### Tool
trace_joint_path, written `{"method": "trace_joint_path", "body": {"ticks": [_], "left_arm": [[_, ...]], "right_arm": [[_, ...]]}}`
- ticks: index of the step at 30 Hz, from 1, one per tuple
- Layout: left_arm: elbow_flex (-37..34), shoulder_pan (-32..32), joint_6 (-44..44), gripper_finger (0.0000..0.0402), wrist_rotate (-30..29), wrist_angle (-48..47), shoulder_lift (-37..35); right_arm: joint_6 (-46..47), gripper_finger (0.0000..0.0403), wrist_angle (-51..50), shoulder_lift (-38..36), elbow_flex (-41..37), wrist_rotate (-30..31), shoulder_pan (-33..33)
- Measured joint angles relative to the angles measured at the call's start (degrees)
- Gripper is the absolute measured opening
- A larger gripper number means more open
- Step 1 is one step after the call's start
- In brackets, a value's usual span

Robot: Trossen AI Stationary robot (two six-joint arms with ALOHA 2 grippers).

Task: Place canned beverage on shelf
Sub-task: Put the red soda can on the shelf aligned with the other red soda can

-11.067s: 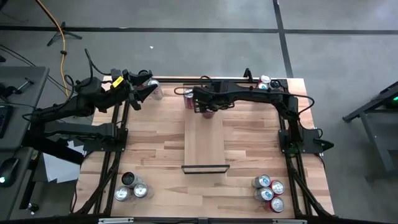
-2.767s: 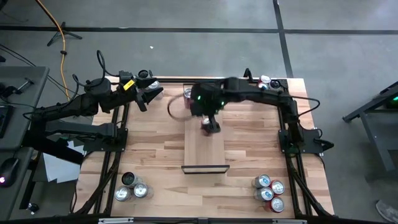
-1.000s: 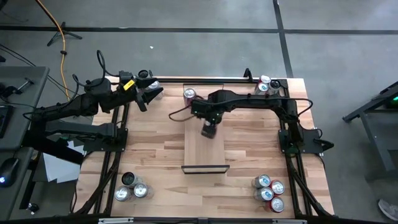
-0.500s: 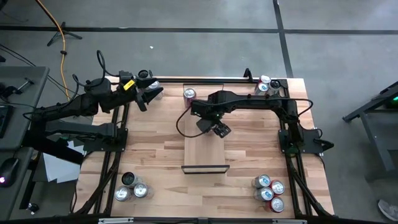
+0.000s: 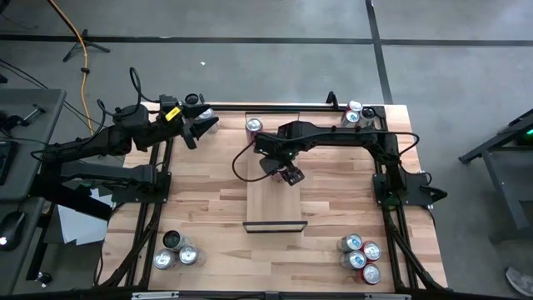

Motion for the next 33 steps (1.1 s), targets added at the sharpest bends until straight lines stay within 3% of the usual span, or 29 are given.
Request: {"method": "trace_joint_path", "body": {"ticks": [17,26,33], "left_arm": [[0.00,0.02,0.00,0.0270,0.00,0.00,0.00],[0.00,0.02,0.00,0.0270,0.00,0.00,0.00],[0.00,0.00,0.00,0.0270,0.00,0.00,0.00]], "right_arm": [[-0.20,0.0344,1.06,0.00,0.00,-0.46,0.02],[-0.09,0.0395,3.40,0.00,0.11,1.46,0.61],[3.07,0.0394,-1.08,-0.12,8.76,-1.76,0.68]]}}
